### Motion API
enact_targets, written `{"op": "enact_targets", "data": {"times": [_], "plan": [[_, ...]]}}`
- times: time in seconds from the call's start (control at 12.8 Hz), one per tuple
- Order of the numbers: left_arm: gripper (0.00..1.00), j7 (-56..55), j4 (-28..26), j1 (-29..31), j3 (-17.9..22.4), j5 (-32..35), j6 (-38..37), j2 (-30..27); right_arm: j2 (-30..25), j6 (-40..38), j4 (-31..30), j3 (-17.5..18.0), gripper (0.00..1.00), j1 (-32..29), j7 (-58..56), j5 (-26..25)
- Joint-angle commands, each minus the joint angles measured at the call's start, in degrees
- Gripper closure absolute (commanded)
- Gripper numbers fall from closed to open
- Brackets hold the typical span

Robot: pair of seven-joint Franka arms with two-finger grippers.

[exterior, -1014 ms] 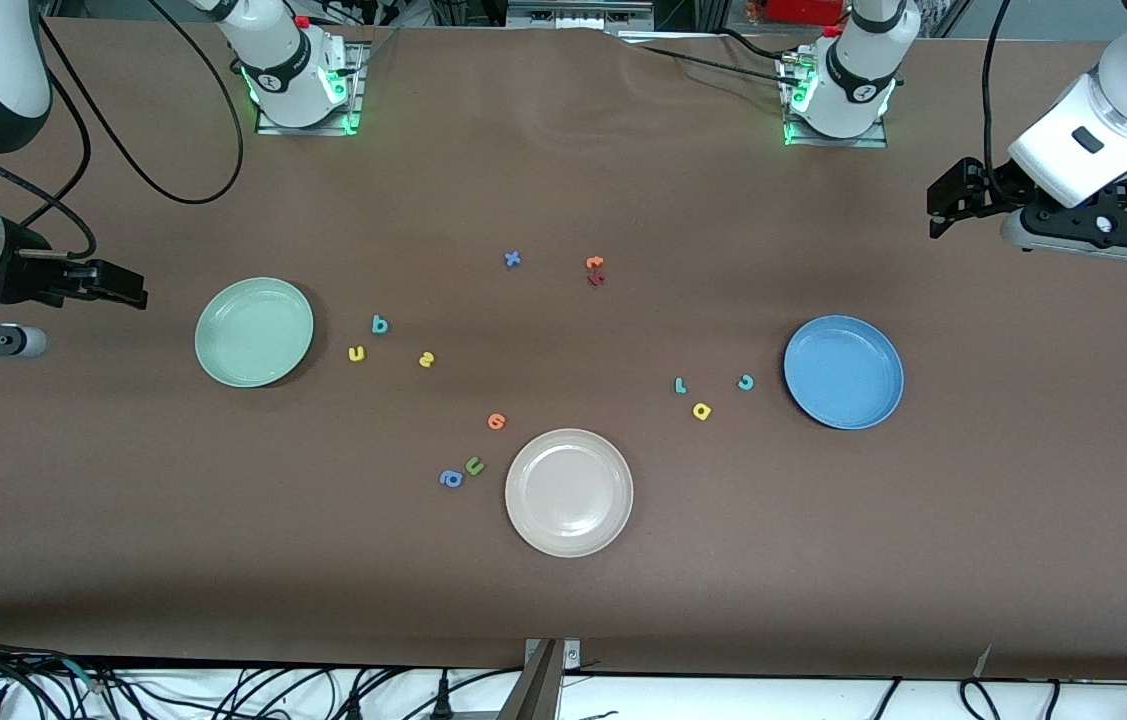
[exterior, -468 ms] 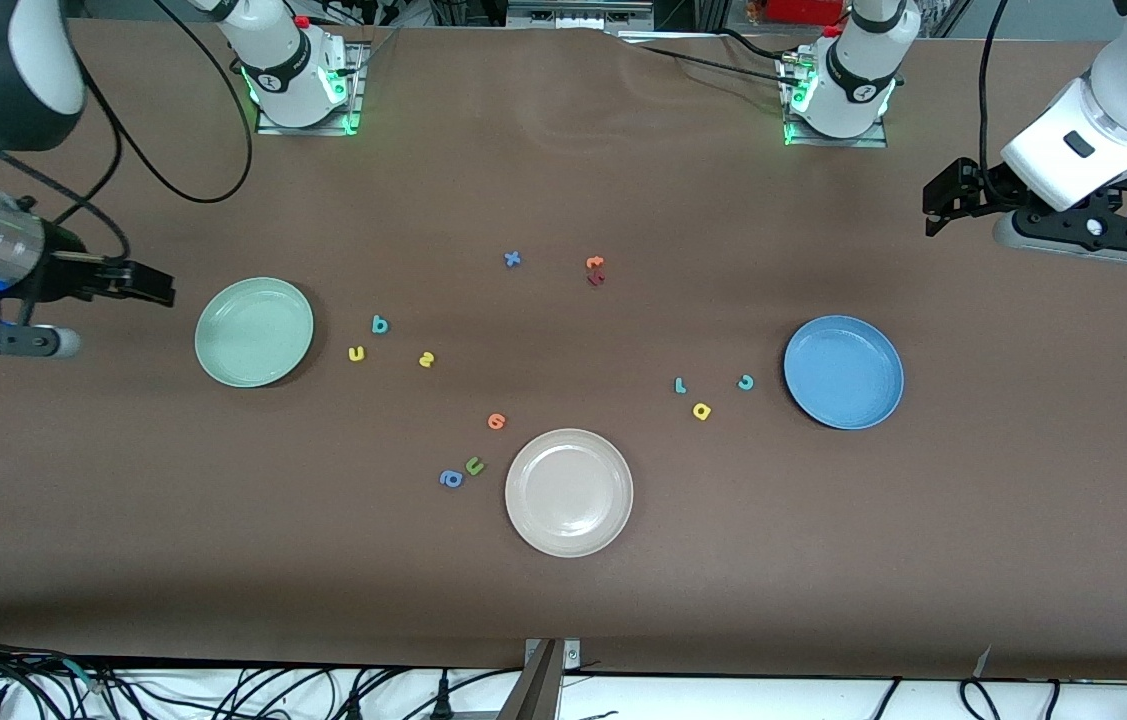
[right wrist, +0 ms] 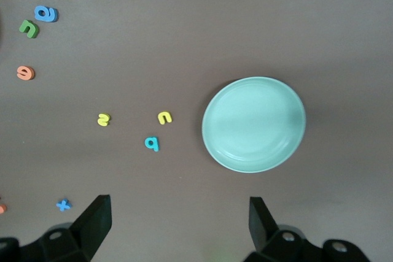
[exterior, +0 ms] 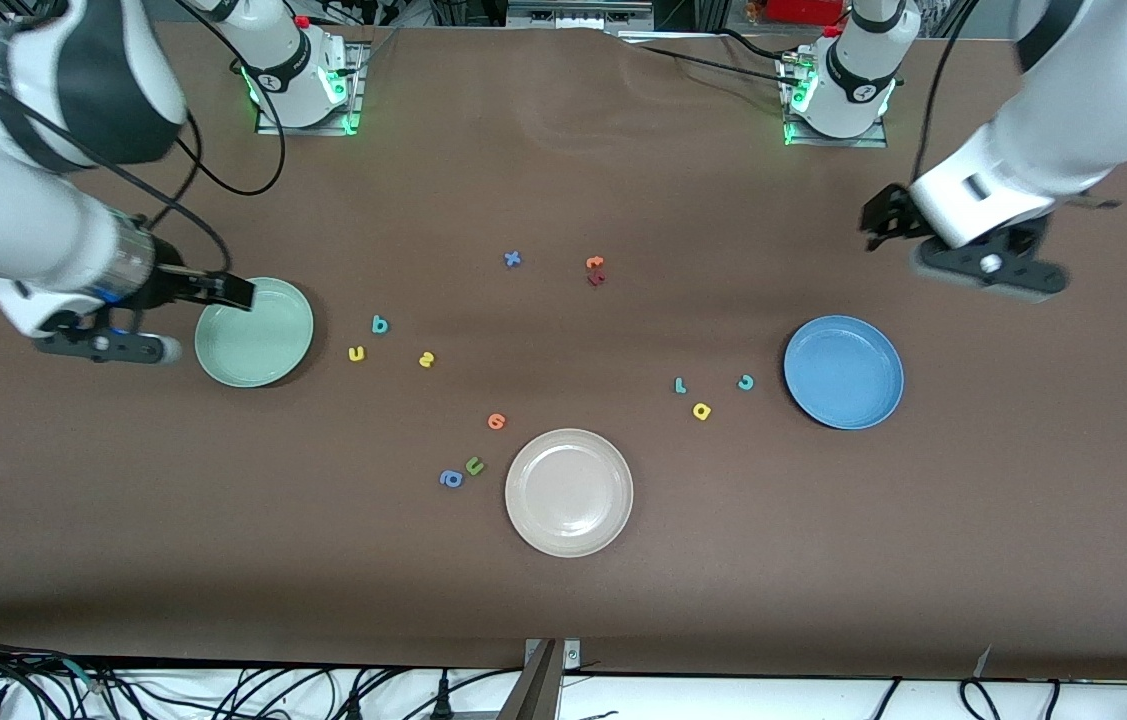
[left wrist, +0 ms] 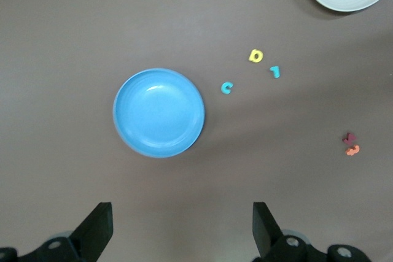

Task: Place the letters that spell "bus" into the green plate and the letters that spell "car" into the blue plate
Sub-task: 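Reach the right gripper to teal q while the left gripper reaches yellow D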

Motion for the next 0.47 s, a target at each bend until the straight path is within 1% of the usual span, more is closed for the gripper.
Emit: {"op": "enact_targets", "data": {"times": [0.0, 0.16, 0.31, 0.39], "plan": [[0.0, 0.04, 1.45, -1.92, -0.83, 1.44, 2.34, 6.66, -0.75, 4.85, -6.39, 3.05, 0.01, -0.21, 3.42, 0.74], [0.0, -3.19, 1.28, -5.43, -0.83, 1.97, 7.25, 10.45, -0.39, 8.54, -10.95, 4.29, 0.02, -0.21, 3.51, 0.74], [0.0, -4.09, 1.45, -7.11, -0.92, 1.97, 11.38, 15.45, -0.39, 15.03, -17.1, 6.31, 0.02, -0.21, 3.6, 0.74], [0.0, -3.48, 1.36, -7.82, -1.01, 1.88, 13.93, 17.74, -0.39, 18.98, -20.44, 6.49, 0.02, -0.21, 3.6, 0.74]]}}
